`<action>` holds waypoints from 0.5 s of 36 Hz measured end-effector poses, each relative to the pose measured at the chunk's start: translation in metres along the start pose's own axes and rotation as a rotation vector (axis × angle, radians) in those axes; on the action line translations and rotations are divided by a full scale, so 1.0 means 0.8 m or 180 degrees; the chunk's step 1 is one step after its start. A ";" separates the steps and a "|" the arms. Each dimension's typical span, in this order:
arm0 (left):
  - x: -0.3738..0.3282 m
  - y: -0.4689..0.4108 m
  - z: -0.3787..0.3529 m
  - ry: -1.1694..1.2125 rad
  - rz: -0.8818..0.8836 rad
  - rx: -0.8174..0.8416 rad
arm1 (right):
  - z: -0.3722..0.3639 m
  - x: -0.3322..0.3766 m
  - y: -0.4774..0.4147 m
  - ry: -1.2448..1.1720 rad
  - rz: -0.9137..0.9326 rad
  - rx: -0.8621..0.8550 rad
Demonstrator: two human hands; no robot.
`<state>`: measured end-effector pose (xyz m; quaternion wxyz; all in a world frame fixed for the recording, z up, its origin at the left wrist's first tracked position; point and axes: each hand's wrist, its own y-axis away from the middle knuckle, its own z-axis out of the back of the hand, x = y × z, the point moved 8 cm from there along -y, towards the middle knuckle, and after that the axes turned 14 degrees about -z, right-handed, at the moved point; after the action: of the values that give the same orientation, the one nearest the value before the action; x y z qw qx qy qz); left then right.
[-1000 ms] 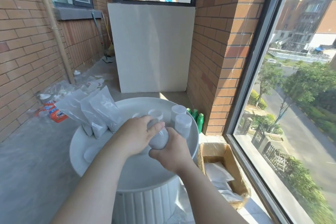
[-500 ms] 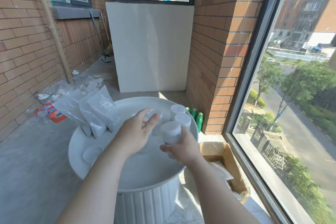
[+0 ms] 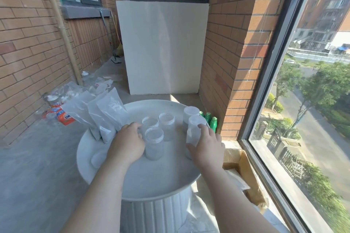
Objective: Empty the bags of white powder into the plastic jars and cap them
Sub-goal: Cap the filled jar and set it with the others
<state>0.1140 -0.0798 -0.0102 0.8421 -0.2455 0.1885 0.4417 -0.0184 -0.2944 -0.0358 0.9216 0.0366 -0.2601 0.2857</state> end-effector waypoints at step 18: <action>0.044 -0.033 -0.060 0.3005 0.1223 -0.0499 | -0.049 0.091 0.016 -0.2599 -0.0512 0.1479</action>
<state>0.1500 -0.0977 -0.0616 0.5479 -0.4415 0.5560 0.4423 0.0434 -0.2385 -0.0340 0.7307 0.3710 -0.5266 0.2263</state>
